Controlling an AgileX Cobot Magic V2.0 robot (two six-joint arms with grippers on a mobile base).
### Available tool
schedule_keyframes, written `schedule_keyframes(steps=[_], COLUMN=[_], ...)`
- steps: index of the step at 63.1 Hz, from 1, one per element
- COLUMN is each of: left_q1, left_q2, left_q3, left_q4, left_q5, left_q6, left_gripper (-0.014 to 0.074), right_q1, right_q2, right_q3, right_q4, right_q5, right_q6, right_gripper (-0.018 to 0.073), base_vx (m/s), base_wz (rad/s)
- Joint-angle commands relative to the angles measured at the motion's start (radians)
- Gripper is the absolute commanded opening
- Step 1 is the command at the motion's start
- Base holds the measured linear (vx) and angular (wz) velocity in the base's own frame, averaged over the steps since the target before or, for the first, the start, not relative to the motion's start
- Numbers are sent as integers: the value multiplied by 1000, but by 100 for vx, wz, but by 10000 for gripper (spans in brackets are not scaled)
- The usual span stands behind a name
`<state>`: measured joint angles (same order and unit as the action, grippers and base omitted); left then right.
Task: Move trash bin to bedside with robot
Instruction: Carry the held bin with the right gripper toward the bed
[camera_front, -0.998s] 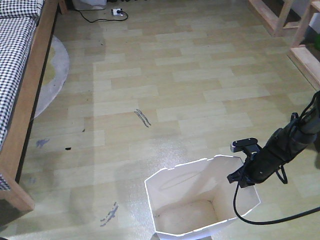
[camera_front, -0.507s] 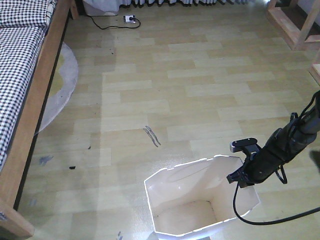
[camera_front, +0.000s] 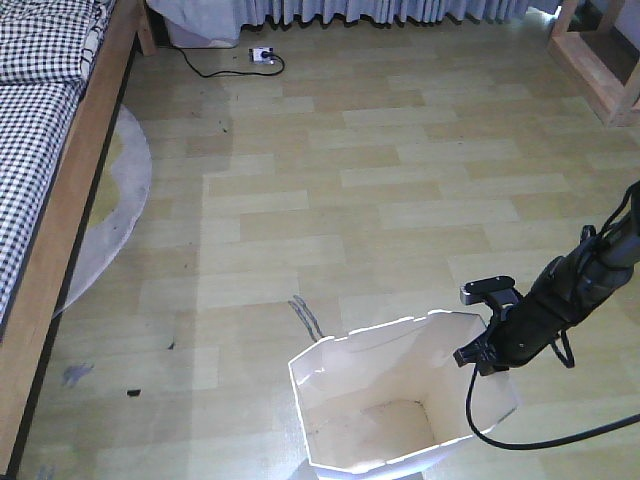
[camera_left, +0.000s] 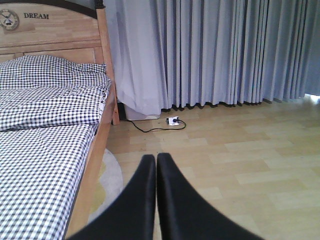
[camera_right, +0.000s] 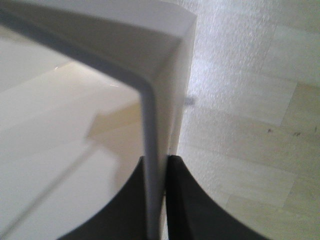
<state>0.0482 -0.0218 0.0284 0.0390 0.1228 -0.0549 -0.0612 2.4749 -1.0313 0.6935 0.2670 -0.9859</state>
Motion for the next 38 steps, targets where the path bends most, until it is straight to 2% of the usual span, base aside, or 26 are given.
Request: schedule_keyframes(steps=[1,38], left_q1=[-1,-1], left_q2=[-5,-5], left_q3=[-21,-21], left_q4=[-5,-5], left_q5=[-72,-72], left_q6=[-4,-4], left_gripper=[-6,-6], right_q1=[-4,-4], right_q2=[-75,-75], right_q3=[-14,-14], right_q4=[22,22], right_q5=[80,80], right_q6=[-5,-5], right_gripper=[-6,-6], base_vx=[35,36], base_wz=[1,1])
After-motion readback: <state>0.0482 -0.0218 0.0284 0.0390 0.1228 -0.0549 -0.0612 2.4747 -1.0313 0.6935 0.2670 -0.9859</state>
